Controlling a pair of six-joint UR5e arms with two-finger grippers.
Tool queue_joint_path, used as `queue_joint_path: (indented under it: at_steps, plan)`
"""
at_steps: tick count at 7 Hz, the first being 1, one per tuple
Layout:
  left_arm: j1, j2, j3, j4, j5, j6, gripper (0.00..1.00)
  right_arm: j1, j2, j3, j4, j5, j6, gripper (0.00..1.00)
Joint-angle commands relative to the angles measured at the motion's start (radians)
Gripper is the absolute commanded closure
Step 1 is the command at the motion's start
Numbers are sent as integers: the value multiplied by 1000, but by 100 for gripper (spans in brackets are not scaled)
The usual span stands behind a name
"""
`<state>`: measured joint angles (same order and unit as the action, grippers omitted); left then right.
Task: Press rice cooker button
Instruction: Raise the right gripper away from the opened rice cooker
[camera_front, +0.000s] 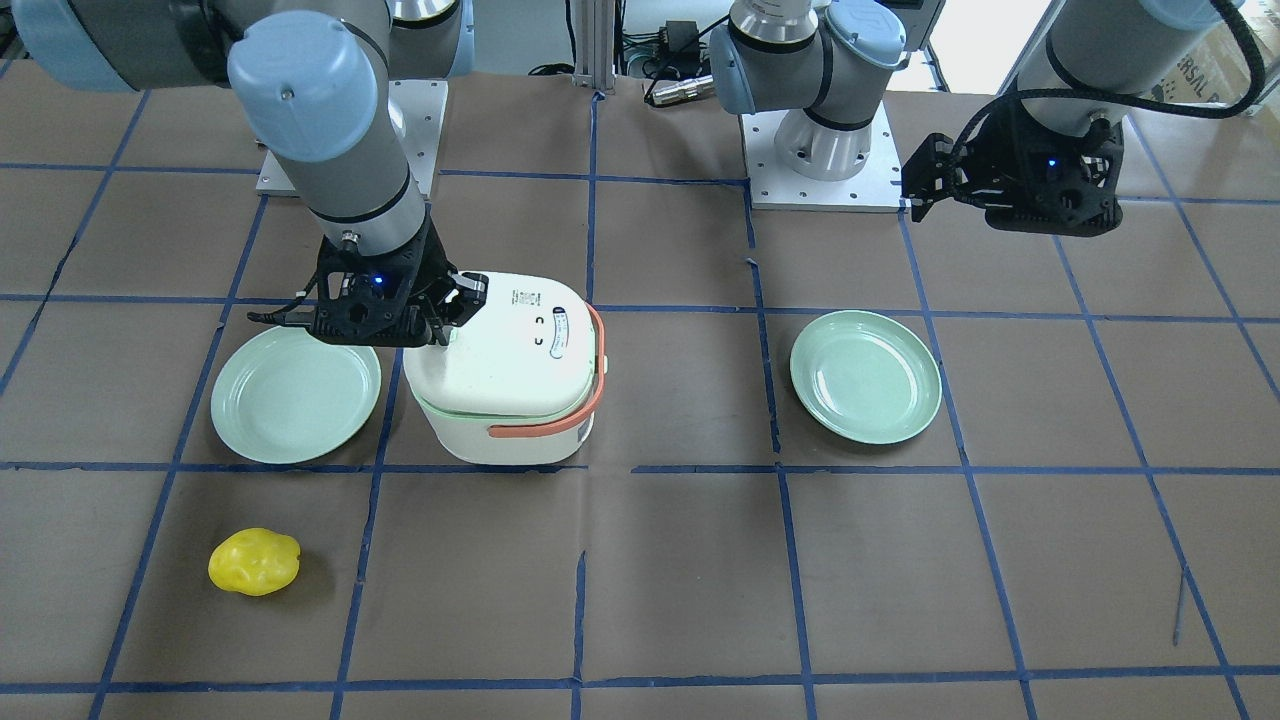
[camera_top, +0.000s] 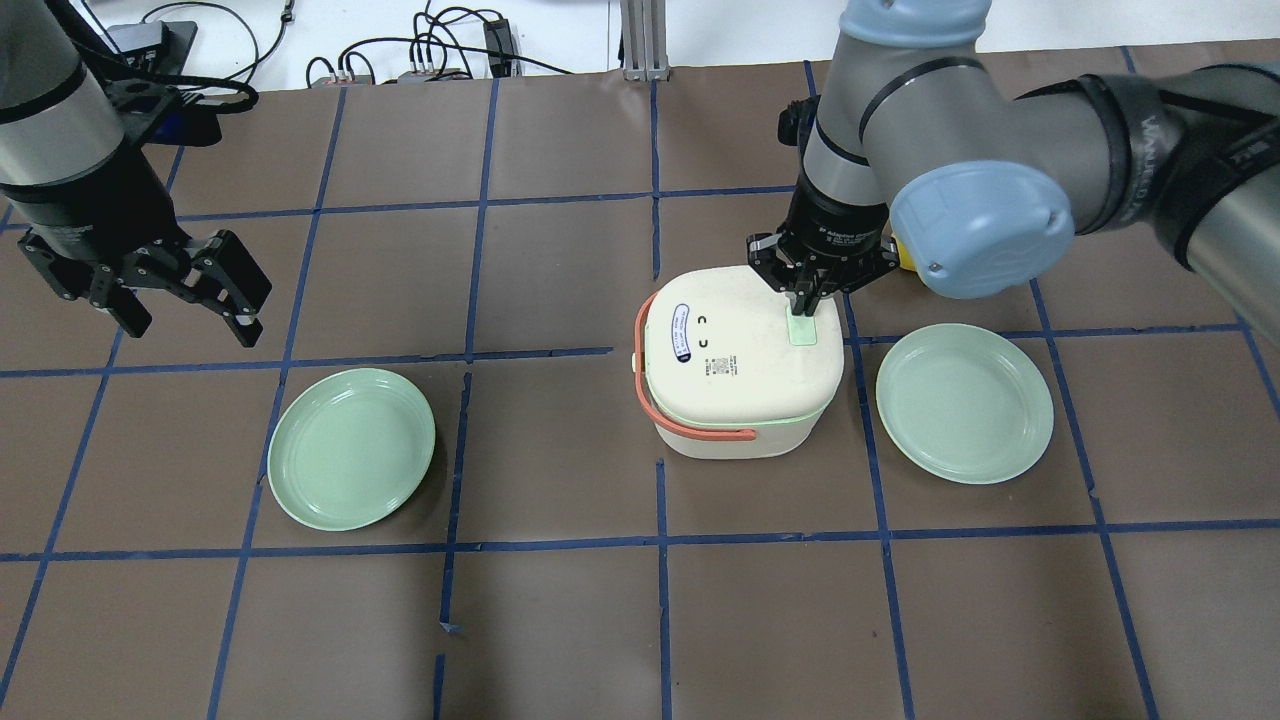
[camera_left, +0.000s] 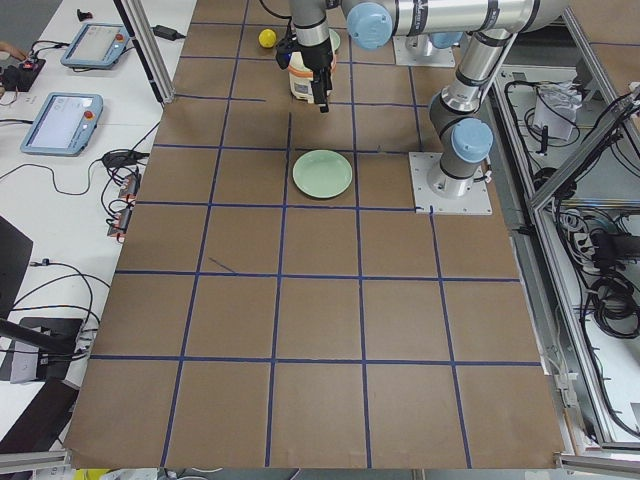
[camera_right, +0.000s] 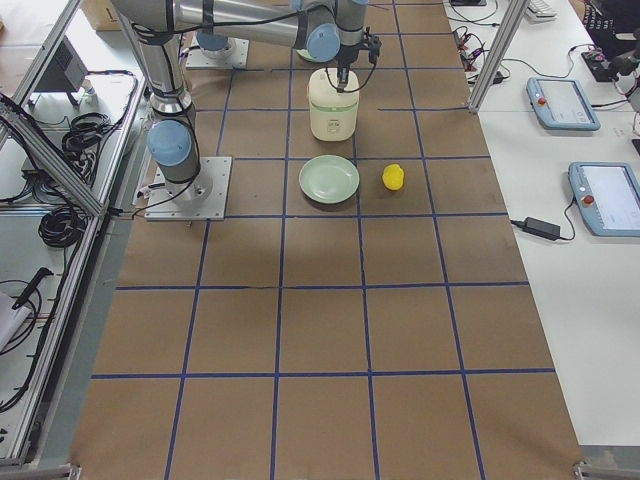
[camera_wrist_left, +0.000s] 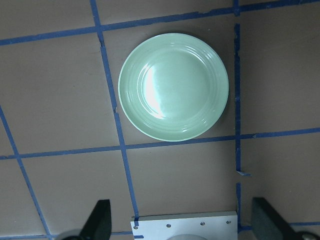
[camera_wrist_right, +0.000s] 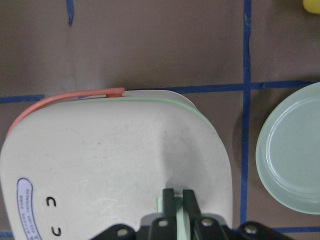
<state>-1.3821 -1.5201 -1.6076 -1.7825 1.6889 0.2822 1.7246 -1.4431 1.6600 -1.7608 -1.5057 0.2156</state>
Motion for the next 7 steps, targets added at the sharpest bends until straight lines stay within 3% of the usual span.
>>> queue_joint_path:
  at_steps: [1, 2, 4, 7]
  plan:
    - [0, 0, 0, 0, 0, 0, 0, -3, -14, -176, 105, -19, 27, 0]
    - [0, 0, 0, 0, 0, 0, 0, -28, -13, -222, 156, -37, -14, 0]
    - [0, 0, 0, 0, 0, 0, 0, -85, -11, -221, 161, -33, -146, 0]
    - [0, 0, 0, 0, 0, 0, 0, -88, -5, -221, 161, -40, -150, 0]
